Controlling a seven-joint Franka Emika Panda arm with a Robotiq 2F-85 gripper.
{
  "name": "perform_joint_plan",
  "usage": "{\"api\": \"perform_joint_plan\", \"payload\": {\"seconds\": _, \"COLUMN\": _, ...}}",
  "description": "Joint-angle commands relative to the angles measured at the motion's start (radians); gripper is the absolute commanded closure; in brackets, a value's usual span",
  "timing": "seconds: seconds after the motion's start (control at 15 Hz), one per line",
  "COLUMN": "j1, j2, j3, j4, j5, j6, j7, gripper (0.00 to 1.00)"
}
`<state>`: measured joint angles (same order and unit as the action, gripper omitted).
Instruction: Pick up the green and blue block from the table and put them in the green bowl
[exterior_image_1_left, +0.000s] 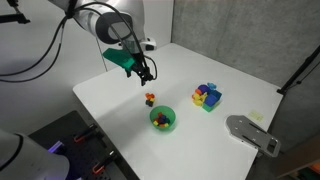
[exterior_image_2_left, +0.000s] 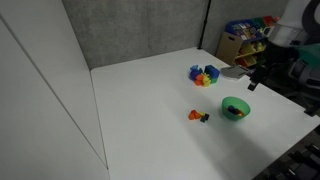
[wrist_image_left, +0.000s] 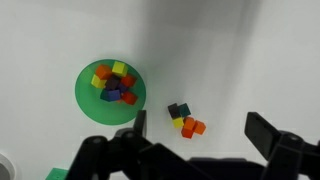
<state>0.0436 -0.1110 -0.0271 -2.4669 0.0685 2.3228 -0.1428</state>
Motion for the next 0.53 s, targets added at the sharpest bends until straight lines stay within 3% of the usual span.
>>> {"api": "perform_joint_plan", "payload": {"seconds": 0.0, "j1": 0.003, "j2": 0.145, "j3": 0.028, "j4": 0.084, "j5": 0.019, "j6": 0.059, "j7": 0.035, "gripper": 0.00}}
{"api": "perform_joint_plan", "payload": {"seconds": 0.47, "j1": 0.008, "j2": 0.367, "j3": 0.062, "j4": 0.165, "j5": -0.006, "j6": 0.208, "j7": 0.115, "gripper": 0.00}}
